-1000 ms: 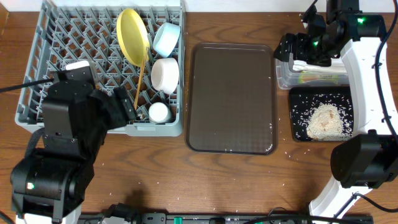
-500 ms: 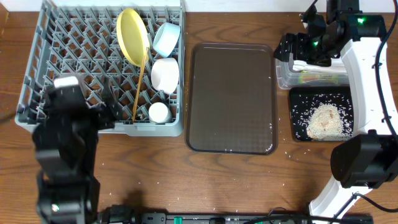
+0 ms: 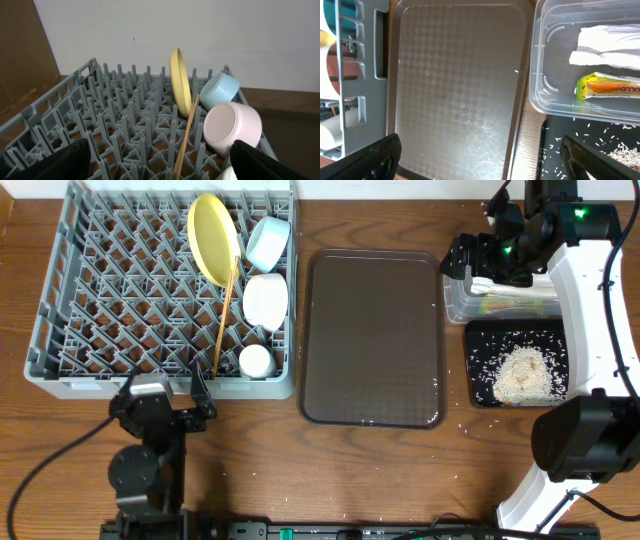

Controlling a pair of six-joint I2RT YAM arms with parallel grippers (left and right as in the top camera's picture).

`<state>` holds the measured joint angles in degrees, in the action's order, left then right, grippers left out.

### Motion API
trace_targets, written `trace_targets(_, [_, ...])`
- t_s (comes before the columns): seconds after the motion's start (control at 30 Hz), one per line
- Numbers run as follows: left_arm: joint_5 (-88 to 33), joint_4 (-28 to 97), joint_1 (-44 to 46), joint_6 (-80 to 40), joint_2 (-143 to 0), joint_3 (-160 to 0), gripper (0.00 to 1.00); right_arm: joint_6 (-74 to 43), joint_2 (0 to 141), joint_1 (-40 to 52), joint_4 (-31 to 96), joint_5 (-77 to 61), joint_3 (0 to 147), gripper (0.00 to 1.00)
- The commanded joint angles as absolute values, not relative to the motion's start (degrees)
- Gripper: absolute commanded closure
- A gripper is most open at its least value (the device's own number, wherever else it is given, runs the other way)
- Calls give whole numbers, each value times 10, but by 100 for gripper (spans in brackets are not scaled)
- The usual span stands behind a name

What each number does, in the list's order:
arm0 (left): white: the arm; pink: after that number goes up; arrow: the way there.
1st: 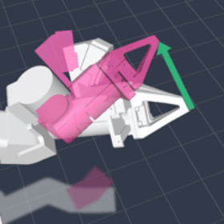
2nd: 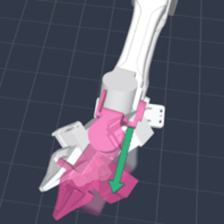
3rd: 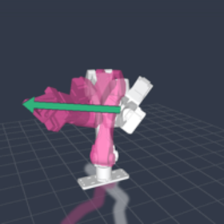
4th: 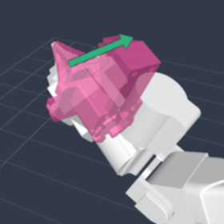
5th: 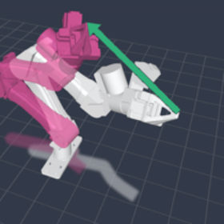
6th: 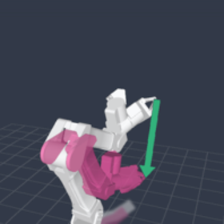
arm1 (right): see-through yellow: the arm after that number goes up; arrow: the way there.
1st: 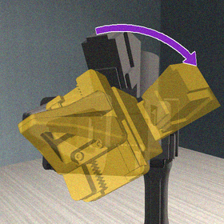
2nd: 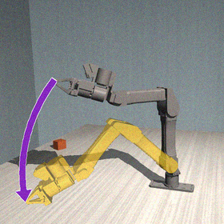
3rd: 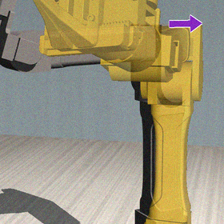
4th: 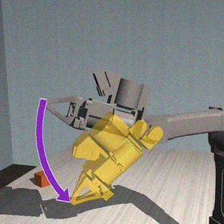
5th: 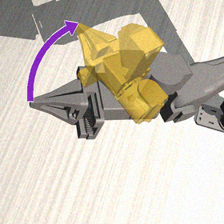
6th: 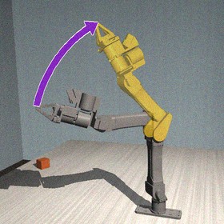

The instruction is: Sort waste into correct bins and load items into the dishwasher

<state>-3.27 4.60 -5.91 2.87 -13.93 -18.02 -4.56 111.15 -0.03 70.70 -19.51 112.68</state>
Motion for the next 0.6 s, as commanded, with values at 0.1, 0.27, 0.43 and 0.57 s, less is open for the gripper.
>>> trace_targets(0.1, [-34,35,-62,34,-53,-116,9,-47,1109,11,707,-197,1127,1])
trace_targets(0.27, [-34,24,-62,34,-10,-69,9,-47,1109,11,707,-197,1127,1])
trace_targets(0.43, [-34,-3,-62,34,-1,-27,9,-47,1109,11,707,-197,1127,1])
trace_targets(0.57, [-24,-3,-62,34,-1,-11,9,-47,1109,11,707,-197,1127,1])
